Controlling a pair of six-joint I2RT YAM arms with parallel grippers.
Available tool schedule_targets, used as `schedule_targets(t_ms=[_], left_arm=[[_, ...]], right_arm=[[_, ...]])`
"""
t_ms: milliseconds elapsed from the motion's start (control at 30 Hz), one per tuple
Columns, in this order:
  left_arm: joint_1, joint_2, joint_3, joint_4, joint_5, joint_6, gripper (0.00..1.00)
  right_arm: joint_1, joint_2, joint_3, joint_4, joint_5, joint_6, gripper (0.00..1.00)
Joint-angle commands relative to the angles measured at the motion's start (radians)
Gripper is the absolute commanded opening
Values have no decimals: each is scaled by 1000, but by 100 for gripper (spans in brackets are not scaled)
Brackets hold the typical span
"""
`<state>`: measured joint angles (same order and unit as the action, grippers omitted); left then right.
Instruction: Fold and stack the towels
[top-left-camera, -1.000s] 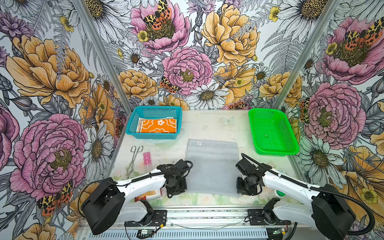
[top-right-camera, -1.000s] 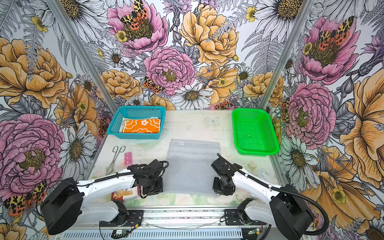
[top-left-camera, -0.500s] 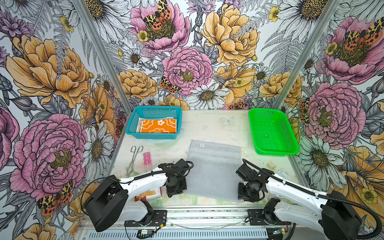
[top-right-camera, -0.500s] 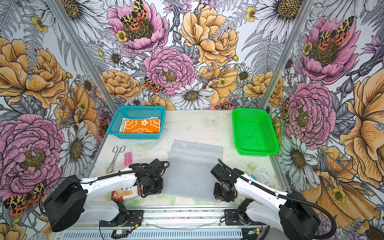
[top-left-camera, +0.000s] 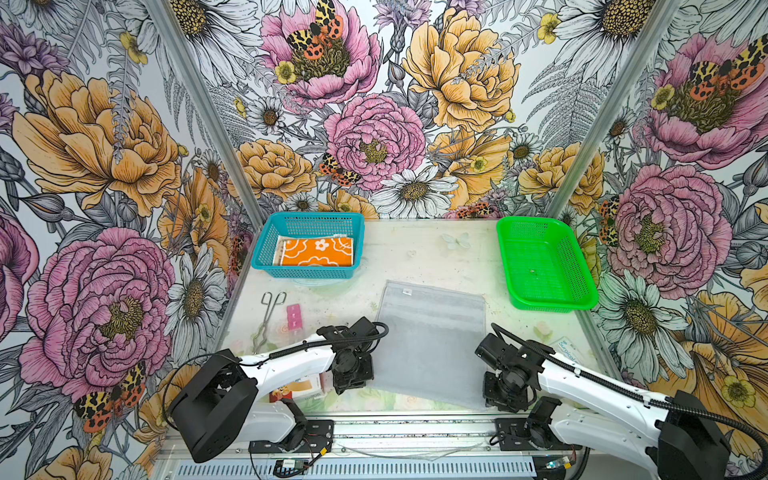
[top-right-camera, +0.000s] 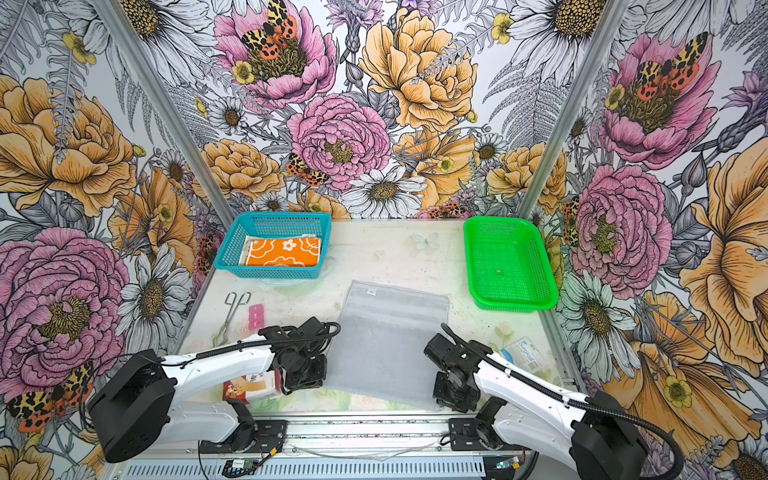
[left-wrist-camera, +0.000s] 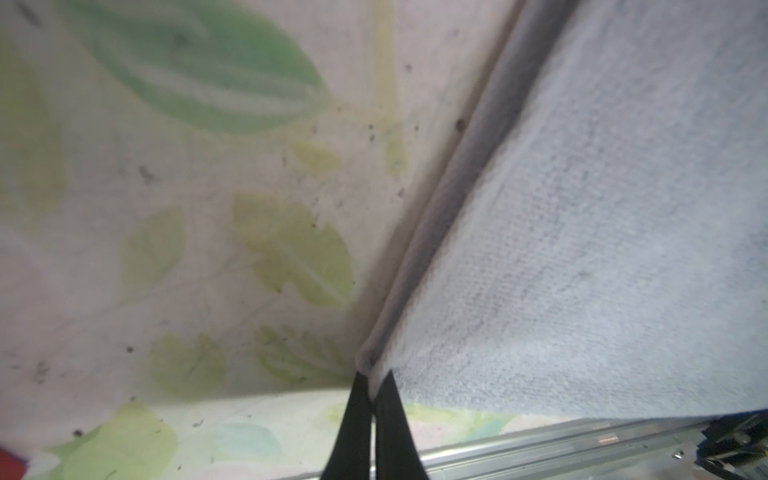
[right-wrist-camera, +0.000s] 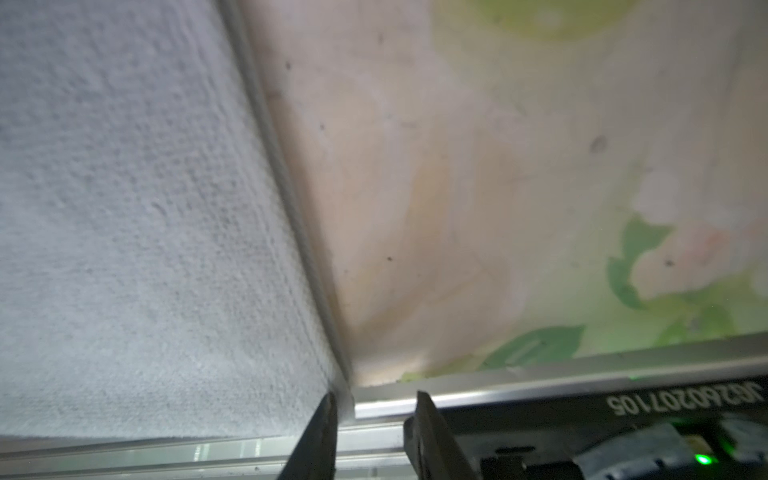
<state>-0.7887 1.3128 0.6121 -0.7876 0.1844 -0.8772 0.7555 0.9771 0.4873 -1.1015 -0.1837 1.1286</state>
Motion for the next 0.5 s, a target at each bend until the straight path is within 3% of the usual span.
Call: schedule_targets(t_ms=[0,467], left_arm=[[5,36,-10,17,-4,30,0],[2,24,3,19,-3,36,0]], right_arm=[[12,-51,9,-83,27,54,32],[73,-143,-14,61,23,128,32]])
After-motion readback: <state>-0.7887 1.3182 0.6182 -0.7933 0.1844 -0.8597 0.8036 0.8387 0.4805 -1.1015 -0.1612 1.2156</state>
